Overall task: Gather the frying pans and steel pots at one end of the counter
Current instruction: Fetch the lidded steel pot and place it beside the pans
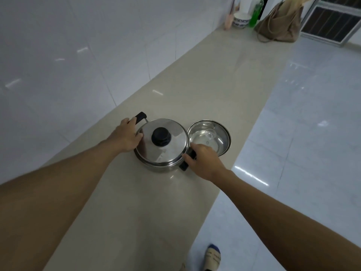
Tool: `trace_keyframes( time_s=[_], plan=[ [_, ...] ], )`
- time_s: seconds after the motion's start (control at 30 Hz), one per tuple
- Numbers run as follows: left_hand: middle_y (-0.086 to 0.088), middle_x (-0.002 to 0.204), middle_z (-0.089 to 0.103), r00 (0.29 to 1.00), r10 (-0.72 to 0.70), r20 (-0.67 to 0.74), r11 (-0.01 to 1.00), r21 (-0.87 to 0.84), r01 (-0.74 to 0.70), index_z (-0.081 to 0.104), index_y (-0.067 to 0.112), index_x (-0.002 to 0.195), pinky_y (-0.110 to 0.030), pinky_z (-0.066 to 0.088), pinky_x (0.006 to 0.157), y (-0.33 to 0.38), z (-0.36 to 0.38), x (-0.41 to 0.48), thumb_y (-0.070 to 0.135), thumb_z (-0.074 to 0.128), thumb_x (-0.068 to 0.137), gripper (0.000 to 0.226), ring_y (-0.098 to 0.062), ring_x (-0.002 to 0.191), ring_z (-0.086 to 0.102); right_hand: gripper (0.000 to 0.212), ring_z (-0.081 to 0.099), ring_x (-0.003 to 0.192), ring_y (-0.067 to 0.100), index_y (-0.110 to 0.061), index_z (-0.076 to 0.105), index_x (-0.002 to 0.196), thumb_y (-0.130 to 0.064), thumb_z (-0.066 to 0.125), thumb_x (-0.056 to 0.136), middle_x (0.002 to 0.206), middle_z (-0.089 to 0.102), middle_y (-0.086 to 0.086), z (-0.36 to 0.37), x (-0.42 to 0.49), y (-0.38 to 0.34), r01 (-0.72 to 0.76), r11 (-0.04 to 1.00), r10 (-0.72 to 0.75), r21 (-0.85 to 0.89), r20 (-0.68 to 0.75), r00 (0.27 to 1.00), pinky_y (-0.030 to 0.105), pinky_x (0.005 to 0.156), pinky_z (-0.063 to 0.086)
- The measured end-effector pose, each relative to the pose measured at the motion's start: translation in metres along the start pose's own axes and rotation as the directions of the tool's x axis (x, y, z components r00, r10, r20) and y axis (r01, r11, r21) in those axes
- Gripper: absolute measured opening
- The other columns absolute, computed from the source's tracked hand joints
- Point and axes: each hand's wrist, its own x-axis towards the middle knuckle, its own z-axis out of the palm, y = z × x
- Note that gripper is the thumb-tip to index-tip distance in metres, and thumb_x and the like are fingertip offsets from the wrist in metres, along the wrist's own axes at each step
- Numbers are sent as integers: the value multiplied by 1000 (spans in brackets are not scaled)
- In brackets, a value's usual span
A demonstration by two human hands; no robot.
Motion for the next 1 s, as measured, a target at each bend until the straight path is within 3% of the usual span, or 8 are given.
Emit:
trace_keyframes(
  time_s=[0.2, 0.4, 0.43, 0.5, 0.63, 0.77, 0.9, 1.0],
  plan=[
    [-17, 136, 35, 997, -75, -17, 995, -65, 73, 38, 14, 139, -46, 46, 99, -3, -1, -3, 40, 62, 92, 59, -39, 116, 52, 24, 60, 86, 26, -7, 65, 93, -29, 58, 98, 93, 65, 8, -2, 7, -2, 1, 1000, -1, -9, 58, 998, 39, 77, 50],
    [-16, 133, 35, 979, -197, -57, 980, -43, 195, 30, 21, 143, -50, 46, 96, -24, 11, -34, 56, 52, 90, 68, -38, 124, 42, 9, 56, 85, 26, -15, 55, 84, -17, 57, 93, 92, 58, 3, 1, 16, -8, 66, 997, -67, 29, 48, 997, 36, 70, 42],
    [-16, 134, 35, 974, -219, -67, 975, -49, 216, 27, 21, 144, -50, 46, 96, -28, 14, -40, 58, 50, 90, 70, -38, 125, 42, 5, 57, 90, 28, -13, 58, 89, -16, 56, 93, 96, 59, 4, 3, 18, -8, 79, 996, -80, 31, 44, 996, 38, 73, 46],
    [-17, 137, 35, 964, -250, -87, 968, -51, 246, 23, 19, 148, -50, 46, 96, -33, 19, -53, 58, 49, 91, 73, -38, 126, 41, 19, 58, 104, 30, -11, 64, 110, -15, 57, 93, 112, 61, 8, 8, 22, -9, 98, 995, -99, 26, 45, 994, 43, 85, 50],
    [-17, 135, 42, 946, -302, -114, 953, -51, 298, 27, 16, 141, -48, 47, 91, -42, 23, -76, 59, 49, 90, 71, -37, 122, 45, 56, 41, 141, 36, -12, 47, 147, -12, 58, 92, 155, 36, 20, 20, 28, -16, 104, 995, -102, -3, 123, 987, 40, 110, 40],
    [-16, 130, 49, 936, -337, -101, 942, -41, 334, 28, 14, 136, -48, 49, 89, -51, 18, -87, 58, 51, 90, 68, -36, 116, 51, 60, 32, 147, 37, -10, 39, 151, -3, 51, 93, 162, 19, 24, 32, 35, -21, 122, 992, -122, 13, 133, 984, 35, 114, 32],
    [-15, 134, 41, 950, -277, -145, 959, -98, 265, 32, 10, 136, -45, 48, 88, -55, 18, -80, 48, 55, 93, 62, -35, 120, 49, 52, 39, 143, 30, -12, 42, 151, -11, 47, 98, 162, 23, 15, 39, 38, -22, 43, 989, -49, 145, 44, 998, 28, 110, 30],
    [-13, 148, 29, 973, -190, -131, 973, -159, 168, 25, 18, 149, -46, 44, 101, -56, 18, -67, 45, 52, 95, 66, -33, 131, 42, 44, 47, 136, 29, -18, 51, 145, -27, 49, 102, 158, 31, 12, 48, 39, -26, 21, 984, -10, 174, -61, 998, 33, 110, 34]
  ],
)
